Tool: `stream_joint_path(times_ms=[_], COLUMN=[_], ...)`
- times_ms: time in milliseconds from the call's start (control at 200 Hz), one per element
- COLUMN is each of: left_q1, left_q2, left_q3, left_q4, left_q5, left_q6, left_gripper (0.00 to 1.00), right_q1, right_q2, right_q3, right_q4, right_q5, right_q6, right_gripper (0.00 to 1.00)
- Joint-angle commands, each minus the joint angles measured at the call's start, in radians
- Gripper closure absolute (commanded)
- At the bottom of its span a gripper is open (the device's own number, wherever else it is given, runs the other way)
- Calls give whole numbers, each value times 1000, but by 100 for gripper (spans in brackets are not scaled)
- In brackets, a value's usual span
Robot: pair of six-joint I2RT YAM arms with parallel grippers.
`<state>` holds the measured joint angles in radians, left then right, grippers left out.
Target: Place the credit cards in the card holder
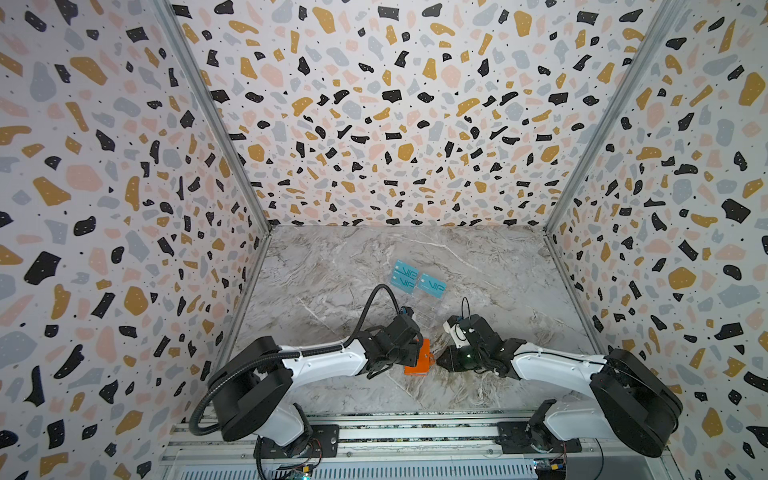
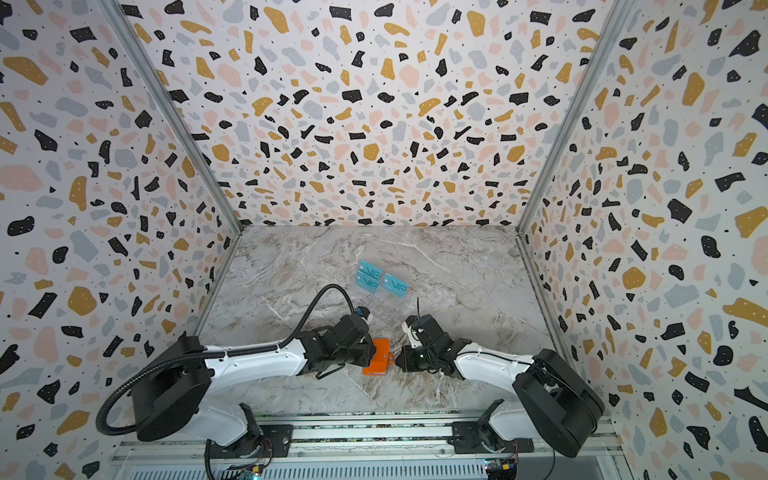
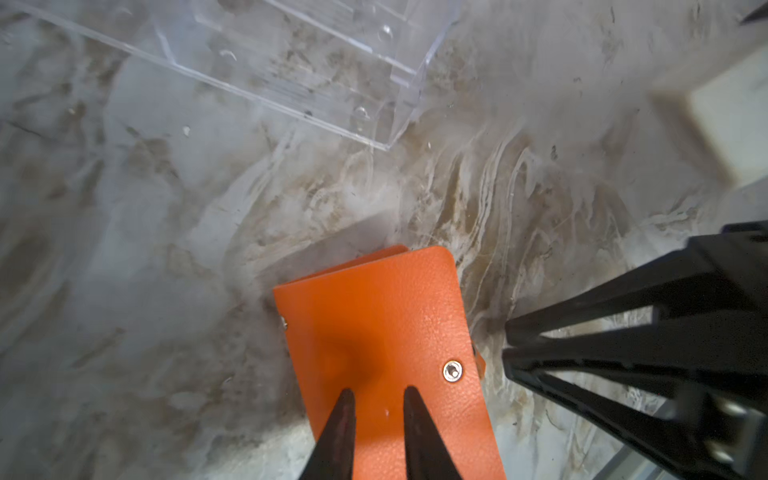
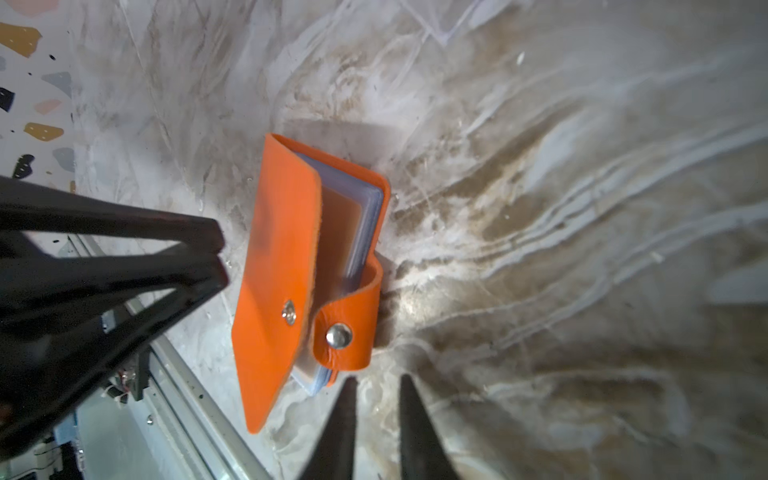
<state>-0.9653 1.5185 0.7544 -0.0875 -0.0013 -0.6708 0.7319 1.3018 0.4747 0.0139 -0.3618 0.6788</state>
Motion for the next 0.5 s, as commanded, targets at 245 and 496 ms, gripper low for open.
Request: stream_joint_path(times_ms=[245, 496], left_q1=[-2, -1], left_q2=[94, 100], left_q3=[-8, -30], left_q4=[-10, 8], left_q5=[17, 7], left_q6=[82, 53], left_gripper=[80, 78], right_q1=[52, 117], right_q2=[-29, 64], right_q3=[123, 178], right_q4=[-152, -189], right_q5=[107, 211], right_q6=[-31, -50], right_gripper=[53, 48])
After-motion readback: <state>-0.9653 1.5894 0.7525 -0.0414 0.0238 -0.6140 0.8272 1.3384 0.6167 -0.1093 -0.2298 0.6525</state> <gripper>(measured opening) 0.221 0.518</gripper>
